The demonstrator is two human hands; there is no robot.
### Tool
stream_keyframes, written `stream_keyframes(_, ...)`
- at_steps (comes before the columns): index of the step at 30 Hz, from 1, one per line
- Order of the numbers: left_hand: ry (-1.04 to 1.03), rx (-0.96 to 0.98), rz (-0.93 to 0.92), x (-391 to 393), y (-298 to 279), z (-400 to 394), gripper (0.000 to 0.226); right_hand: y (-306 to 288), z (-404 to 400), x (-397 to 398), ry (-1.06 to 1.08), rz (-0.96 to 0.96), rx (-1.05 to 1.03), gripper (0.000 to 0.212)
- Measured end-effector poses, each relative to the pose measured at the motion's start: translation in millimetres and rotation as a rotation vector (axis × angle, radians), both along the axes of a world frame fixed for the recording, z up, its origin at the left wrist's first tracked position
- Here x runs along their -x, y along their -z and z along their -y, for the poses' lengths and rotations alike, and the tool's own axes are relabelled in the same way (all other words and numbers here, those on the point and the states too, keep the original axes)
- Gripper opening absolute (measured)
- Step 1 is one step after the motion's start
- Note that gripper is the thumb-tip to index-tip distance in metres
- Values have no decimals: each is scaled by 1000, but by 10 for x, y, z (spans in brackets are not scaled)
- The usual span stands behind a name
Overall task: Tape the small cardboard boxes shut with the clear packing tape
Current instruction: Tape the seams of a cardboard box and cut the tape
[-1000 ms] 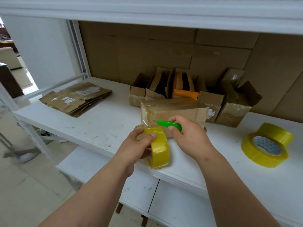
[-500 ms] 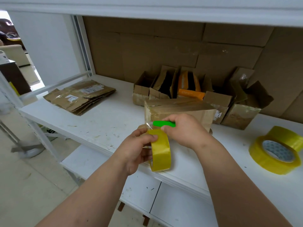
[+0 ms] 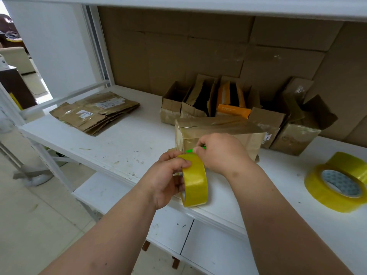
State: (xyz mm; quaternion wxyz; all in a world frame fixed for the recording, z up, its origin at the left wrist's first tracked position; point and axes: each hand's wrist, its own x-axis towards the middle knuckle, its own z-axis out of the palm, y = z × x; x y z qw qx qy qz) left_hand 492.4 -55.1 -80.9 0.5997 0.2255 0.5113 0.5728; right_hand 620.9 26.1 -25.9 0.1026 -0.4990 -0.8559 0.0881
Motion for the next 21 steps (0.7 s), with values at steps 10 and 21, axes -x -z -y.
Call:
stream_keyframes(10,-5,-30,24,21,11,-41,30,25,-112,105,68,49,-62,25)
stream_keyframes(21,83,17,102,170,-7,-22,36,289,-265,-441,191,-84,219,20)
